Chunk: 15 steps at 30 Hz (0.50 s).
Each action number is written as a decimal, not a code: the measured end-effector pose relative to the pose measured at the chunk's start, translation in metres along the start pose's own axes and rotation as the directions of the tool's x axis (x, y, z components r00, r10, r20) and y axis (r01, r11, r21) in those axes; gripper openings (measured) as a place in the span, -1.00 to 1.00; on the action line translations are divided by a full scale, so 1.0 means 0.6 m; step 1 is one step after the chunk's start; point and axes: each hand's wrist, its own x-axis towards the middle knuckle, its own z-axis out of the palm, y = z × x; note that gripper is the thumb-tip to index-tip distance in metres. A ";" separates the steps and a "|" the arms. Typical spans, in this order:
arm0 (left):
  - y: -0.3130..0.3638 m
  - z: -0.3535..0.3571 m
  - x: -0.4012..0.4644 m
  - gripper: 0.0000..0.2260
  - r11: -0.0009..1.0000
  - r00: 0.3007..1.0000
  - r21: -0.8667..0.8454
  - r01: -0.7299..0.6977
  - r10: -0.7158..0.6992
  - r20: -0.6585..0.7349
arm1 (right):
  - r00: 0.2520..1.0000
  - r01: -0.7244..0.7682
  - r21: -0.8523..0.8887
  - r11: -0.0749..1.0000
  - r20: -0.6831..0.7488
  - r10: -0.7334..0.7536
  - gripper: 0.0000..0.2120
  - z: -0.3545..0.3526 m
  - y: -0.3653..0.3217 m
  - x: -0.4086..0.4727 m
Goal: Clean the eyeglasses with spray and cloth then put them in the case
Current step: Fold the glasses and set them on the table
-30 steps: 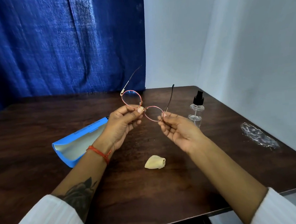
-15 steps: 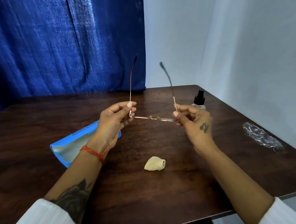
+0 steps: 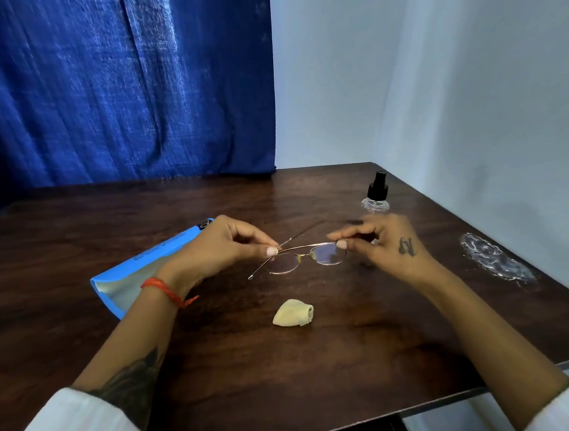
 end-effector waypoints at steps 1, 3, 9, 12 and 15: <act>-0.003 0.001 0.001 -0.91 0.999 1.000 0.044 -0.005 0.004 0.006 | 0.998 -0.037 0.029 0.999 0.042 0.036 -0.80 -0.001 -0.001 0.001; -0.008 0.000 0.003 -0.91 0.988 0.999 0.151 -0.029 0.031 -0.011 | 0.992 -0.081 0.082 0.993 0.108 0.072 -0.80 -0.005 -0.003 0.004; -0.029 0.009 0.015 -0.89 0.719 0.897 0.626 -0.301 0.436 -0.070 | 0.989 0.125 -0.159 0.979 0.099 -0.110 -0.83 -0.008 0.005 0.021; -0.046 0.023 0.014 -0.82 0.503 0.818 0.807 -0.310 0.573 -0.043 | 0.909 0.413 -0.502 0.760 0.171 -0.381 -0.81 0.012 0.031 0.026; -0.054 0.030 0.012 -0.82 0.429 0.792 0.857 -0.286 0.610 -0.041 | 0.852 0.482 -0.621 0.618 0.168 -0.495 -0.87 0.029 0.045 0.020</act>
